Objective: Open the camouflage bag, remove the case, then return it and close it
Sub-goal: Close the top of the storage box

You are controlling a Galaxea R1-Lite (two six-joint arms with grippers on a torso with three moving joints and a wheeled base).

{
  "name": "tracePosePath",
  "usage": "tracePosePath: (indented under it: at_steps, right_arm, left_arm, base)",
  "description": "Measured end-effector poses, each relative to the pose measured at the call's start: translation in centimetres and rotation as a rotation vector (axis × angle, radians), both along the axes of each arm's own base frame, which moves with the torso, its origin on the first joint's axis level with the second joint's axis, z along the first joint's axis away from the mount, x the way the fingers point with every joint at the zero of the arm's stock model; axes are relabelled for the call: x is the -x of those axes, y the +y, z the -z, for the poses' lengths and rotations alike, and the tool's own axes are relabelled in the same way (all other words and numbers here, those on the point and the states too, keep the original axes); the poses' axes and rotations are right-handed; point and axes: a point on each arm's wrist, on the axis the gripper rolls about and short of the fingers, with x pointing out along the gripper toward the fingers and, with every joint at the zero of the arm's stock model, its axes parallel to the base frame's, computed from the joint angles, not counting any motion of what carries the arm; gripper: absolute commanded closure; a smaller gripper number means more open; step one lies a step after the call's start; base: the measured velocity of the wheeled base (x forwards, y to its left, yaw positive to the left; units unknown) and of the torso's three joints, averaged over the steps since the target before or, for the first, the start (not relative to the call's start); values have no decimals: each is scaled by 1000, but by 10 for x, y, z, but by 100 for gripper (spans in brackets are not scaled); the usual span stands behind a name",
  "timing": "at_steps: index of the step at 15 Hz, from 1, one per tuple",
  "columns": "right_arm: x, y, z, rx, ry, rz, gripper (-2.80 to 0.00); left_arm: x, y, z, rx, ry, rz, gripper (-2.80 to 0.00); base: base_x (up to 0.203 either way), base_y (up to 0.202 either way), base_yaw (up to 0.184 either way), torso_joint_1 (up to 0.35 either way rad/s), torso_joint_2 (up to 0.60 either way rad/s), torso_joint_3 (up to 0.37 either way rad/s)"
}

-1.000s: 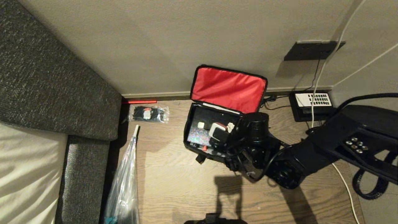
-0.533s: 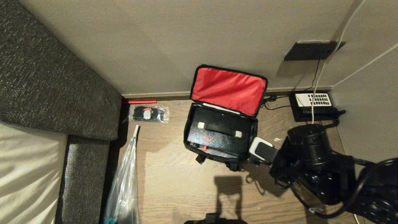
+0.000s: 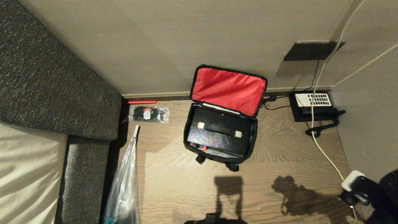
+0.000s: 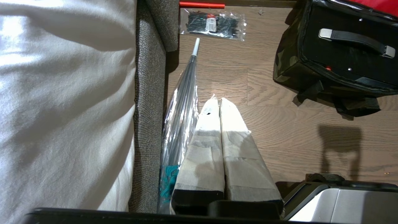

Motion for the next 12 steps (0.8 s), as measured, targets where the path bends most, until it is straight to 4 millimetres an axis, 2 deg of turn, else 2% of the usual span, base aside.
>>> tracePosePath:
  at_steps: [3,6,10,12]
  right_arm:
    - [38,-33,-2,-83,52,122,0]
    - [68,-50,-1,-222,-22,177,0]
    - [104,-61,11,-356,-221,312,0]
    - [110,-60,24,-503,-340,339,0]
  left_arm:
    - [0,0,0,0,0,0,0]
    - [0,0,0,0,0,0,0]
    - [0,0,0,0,0,0,0]
    - [0,0,0,0,0,0,0]
  base:
    - [0,0,0,0,0,0]
    - [0,0,0,0,0,0]
    - [0,0,0,0,0,0]
    - [0,0,0,0,0,0]
